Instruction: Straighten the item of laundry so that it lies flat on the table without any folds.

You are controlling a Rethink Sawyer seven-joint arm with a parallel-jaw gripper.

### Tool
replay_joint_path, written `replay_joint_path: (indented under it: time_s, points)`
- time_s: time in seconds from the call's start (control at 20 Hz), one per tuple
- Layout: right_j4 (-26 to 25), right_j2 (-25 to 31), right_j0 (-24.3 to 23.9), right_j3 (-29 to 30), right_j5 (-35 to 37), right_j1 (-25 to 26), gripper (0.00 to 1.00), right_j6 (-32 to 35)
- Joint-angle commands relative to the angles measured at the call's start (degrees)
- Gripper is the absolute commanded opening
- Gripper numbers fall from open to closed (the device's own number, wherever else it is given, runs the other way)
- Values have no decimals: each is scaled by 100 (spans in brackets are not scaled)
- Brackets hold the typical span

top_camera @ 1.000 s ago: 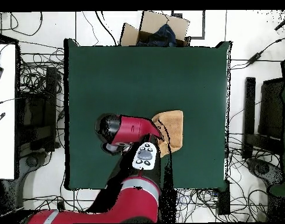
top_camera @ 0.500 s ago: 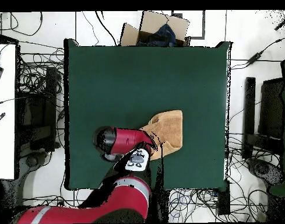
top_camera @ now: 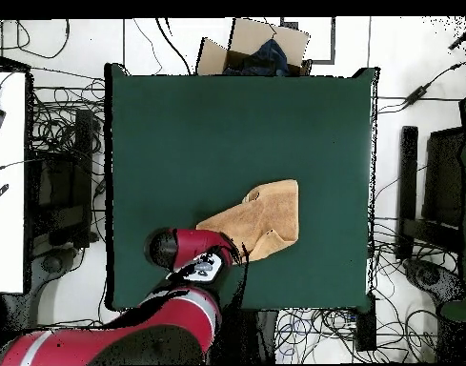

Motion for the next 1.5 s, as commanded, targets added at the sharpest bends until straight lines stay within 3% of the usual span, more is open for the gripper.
replay_joint_path:
  time_s: [0.05, 0.5, 0.6, 0.75, 1.5]
  points:
    - [667, -68, 225, 256, -846, 918, 0, 1999]
    - [1217, -184, 608, 166, -1850, 1310, 0, 2386]
    - [1455, -464, 883, -99, -2215, 1567, 0, 2556]
    - [1664, -473, 820, -544, -2675, 1975, 0, 2485]
    - [2798, -802, 1287, -1301, -3436, 2718, 0, 2531]
